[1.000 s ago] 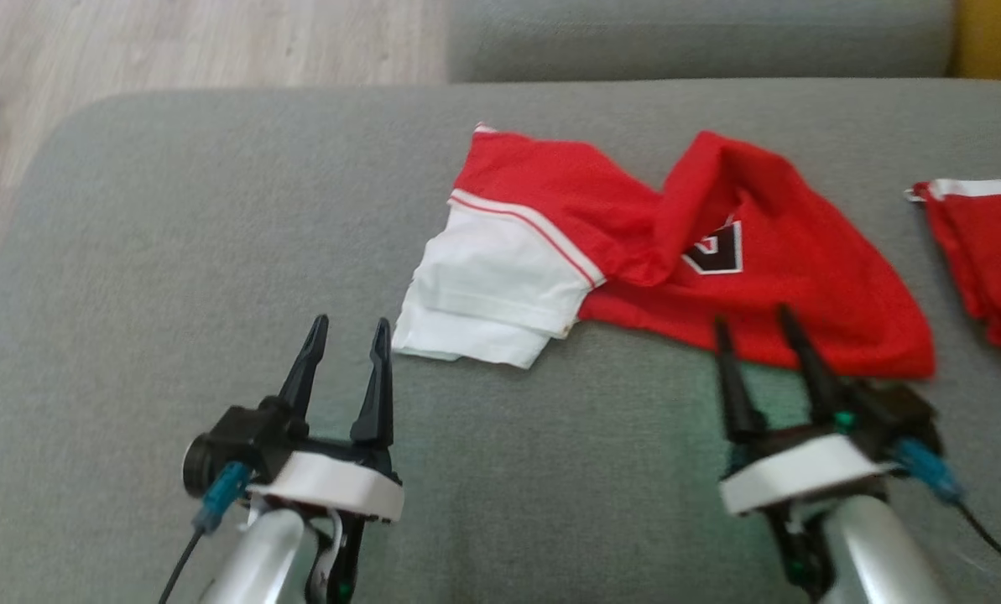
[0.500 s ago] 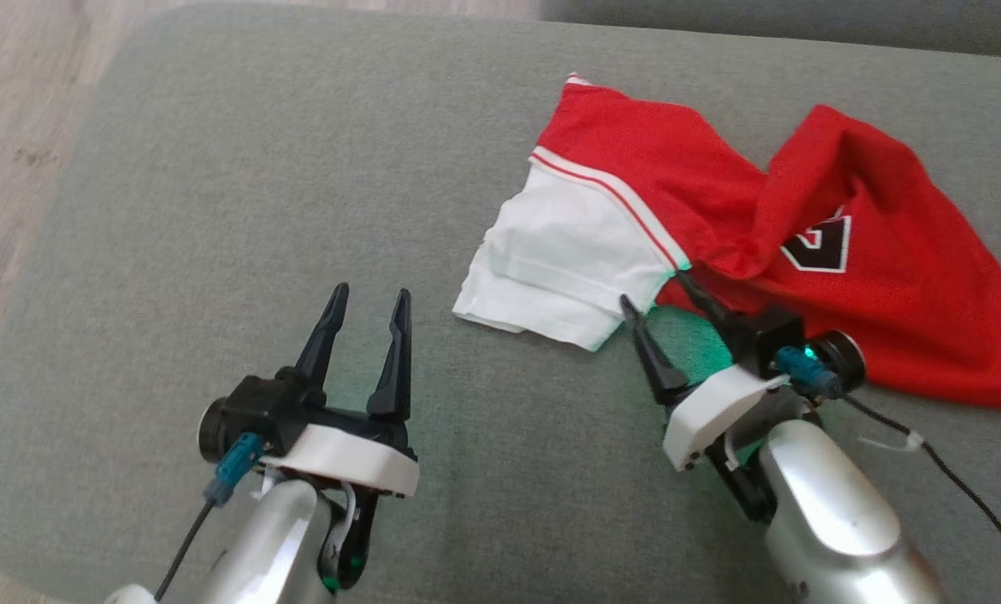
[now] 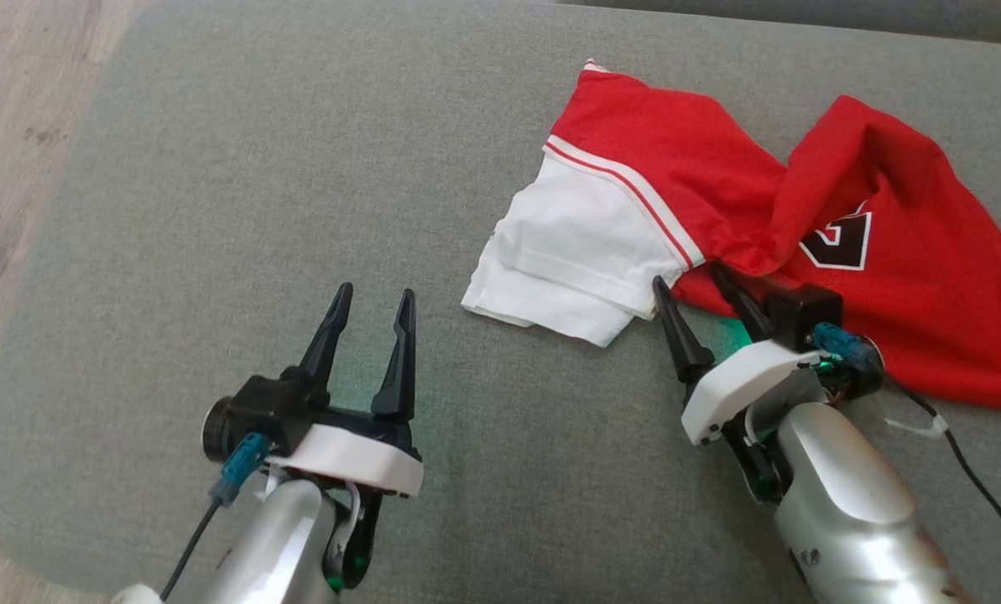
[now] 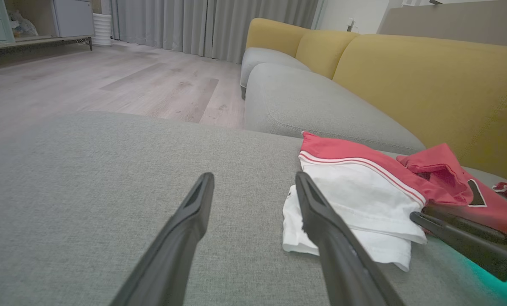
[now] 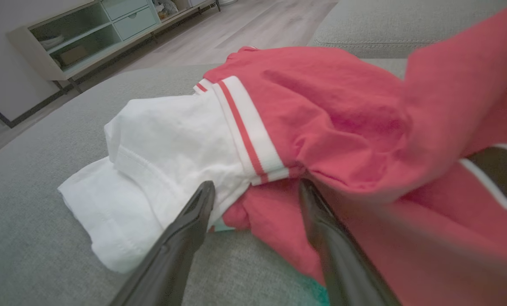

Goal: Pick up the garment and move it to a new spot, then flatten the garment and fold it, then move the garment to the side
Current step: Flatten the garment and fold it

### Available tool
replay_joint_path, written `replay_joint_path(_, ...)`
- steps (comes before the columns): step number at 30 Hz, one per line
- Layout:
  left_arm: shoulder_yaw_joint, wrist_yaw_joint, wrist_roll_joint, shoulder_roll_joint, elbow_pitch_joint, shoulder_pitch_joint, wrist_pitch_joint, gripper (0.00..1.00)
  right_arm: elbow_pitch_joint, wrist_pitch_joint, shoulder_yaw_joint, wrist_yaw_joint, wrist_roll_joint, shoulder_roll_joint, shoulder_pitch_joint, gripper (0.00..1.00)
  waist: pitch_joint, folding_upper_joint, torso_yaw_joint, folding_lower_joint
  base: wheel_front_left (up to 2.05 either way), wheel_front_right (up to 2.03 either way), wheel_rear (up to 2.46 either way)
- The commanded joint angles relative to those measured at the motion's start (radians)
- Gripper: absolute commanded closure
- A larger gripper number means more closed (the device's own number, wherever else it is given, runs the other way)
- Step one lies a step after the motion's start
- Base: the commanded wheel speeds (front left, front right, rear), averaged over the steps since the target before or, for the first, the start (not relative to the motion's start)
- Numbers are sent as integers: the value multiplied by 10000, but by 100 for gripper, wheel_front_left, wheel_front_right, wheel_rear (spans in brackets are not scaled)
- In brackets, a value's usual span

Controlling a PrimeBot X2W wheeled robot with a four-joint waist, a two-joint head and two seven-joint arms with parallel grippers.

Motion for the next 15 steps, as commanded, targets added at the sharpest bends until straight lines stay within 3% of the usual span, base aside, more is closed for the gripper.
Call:
replay_joint_path(1, 356, -52, 78, 27, -250, -434, -80, 0, -181, -79, 279, -9, 223, 89, -388, 0, 36, 0, -10, 0, 0, 0, 0)
replay_joint_path(12, 367, -148, 142, -85, -169, -531, -80, 0, 324, -458, 725, -9, 1353, 90, -1279, 0, 121, 0, 98, 0, 0, 0, 0)
replay_joint_path(13, 378, -154, 147, -92, -162, -532, -80, 0, 362, -508, 754, -9, 1363, 90, -1376, 37, 118, 0, 109, 0, 0, 0, 0)
replay_joint_path(14, 388, -159, 154, -99, -155, -525, -80, 0, 386, -564, 778, -9, 1365, 90, -1471, 100, 113, 0, 119, 0, 0, 0, 0)
replay_joint_path(15, 395, -164, 162, -106, -144, -516, -80, 0, 394, -612, 801, -9, 1391, 90, -1547, 100, 103, 0, 135, 0, 0, 0, 0)
